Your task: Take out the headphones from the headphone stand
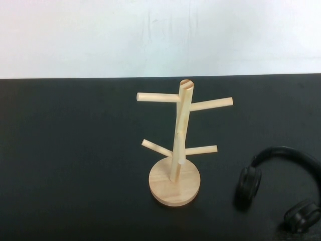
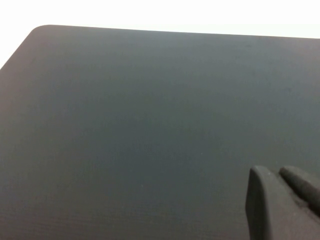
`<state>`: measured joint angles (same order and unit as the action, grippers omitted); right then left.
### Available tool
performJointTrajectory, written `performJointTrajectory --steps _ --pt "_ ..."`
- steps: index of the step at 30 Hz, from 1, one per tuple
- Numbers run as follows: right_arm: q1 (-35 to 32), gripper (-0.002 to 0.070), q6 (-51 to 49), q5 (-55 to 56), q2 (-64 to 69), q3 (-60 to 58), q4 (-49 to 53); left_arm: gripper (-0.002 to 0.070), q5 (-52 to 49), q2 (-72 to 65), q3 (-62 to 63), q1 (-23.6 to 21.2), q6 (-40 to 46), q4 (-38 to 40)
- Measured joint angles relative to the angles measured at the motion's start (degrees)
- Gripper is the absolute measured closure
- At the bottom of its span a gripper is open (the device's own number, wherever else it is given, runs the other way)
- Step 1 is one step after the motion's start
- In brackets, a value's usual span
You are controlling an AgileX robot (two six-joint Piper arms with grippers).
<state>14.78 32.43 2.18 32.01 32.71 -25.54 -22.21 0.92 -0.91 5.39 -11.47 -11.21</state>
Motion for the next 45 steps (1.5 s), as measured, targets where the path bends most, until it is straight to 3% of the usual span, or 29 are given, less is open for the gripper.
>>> performJointTrajectory --steps 2,4,8,15,22,30,45 --pt "-1.2 0.0685 -21.2 -5.73 0.16 0.0 21.31 0.0673 0.0 0.0 0.0 0.0 0.0 0.0" --pt "-2.9 0.0685 -37.79 -10.96 0.14 0.0 34.56 0.0673 0.0 0.0 0.0 0.0 0.0 0.0" --pt "-9.01 0.0685 -55.52 -17.34 -2.06 -1.7 47.32 0.0673 0.0 0.0 0.0 0.0 0.0 0.0" --pt "-20.87 0.0685 -56.91 -7.08 -13.36 -16.06 49.96 0.0673 0.0 0.0 0.0 0.0 0.0 0.0" --pt "-24.39 0.0685 -56.22 -5.62 -23.36 -33.48 47.73 0.0673 0.0 0.0 0.0 0.0 0.0 0.0" --pt "-24.39 0.0685 -52.01 -22.59 -32.29 -34.31 45.44 0.0673 0.0 0.0 0.0 0.0 0.0 0.0" --pt "-24.39 0.0685 -49.36 -23.53 -32.45 -34.4 44.9 0.0673 0.0 0.0 0.0 0.0 0.0 0.0"
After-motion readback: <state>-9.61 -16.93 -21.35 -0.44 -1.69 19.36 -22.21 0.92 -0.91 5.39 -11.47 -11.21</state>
